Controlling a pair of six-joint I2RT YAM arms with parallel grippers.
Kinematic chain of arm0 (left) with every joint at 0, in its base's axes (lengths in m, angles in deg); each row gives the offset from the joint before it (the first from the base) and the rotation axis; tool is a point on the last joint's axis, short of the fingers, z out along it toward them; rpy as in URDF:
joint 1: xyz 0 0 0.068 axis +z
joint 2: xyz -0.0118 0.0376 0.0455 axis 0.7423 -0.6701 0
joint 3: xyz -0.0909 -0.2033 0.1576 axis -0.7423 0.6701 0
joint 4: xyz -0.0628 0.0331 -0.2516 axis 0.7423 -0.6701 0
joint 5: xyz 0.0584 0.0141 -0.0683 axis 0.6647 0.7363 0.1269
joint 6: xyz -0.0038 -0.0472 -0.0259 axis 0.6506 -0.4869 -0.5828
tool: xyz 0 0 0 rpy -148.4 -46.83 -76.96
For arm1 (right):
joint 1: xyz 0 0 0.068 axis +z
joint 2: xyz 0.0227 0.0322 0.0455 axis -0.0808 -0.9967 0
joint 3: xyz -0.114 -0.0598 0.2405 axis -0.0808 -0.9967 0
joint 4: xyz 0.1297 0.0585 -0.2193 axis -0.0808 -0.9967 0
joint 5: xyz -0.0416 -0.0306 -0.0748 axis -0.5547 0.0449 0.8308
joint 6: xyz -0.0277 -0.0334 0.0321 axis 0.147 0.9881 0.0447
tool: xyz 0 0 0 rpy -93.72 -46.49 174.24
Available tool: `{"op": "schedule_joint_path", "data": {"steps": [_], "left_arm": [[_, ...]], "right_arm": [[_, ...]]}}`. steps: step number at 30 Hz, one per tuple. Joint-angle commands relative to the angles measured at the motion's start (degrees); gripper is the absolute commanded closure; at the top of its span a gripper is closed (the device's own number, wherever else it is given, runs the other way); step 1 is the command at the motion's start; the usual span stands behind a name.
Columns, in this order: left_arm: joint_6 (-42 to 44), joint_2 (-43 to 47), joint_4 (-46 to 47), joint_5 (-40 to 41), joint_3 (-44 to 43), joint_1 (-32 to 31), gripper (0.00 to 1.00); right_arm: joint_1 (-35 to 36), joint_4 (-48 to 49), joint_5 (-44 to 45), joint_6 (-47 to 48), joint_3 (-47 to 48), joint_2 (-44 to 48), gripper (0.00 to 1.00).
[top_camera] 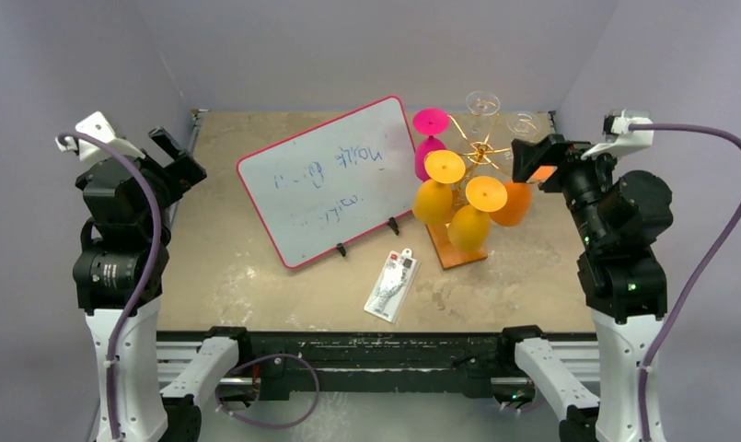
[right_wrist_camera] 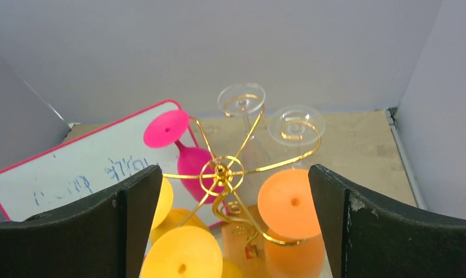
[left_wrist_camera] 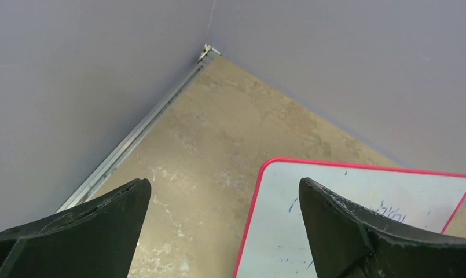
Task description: Take the wine glass off the wine glass rack
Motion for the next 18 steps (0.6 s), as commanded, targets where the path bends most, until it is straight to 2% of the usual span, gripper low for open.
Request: {"op": "schedule_joint_path", "data": {"steps": [1,6,9,13,18], "left_arm": [[-1.03,1.52,2.77,-1.25,4.21,-0.29,0.0],[-1.71,4.19,2.08,-4.65,10.69,-0.49,0.0],[-2.55,6.02,3.34,-9.34,15.48,-0.63,0.01],[-3.96,6.64,5.75,-21.7,21.98,-0.92,0.06],[-4.76,6.39,7.52,-36.52,29.41,-2.84,0.05]], "right_arm": [[0.26,-1.44,-0.52,-2.43,-3.7,5.37,0.0],[0.46,-7.57,1.96,-7.78,-8.93,14.28,0.0],[0.58,-12.84,3.54,-11.33,-11.63,19.19,0.0],[0.77,-21.78,6.66,-19.98,-14.54,24.87,0.0],[1.02,-29.31,10.73,-28.26,-17.87,33.58,0.0]]}}
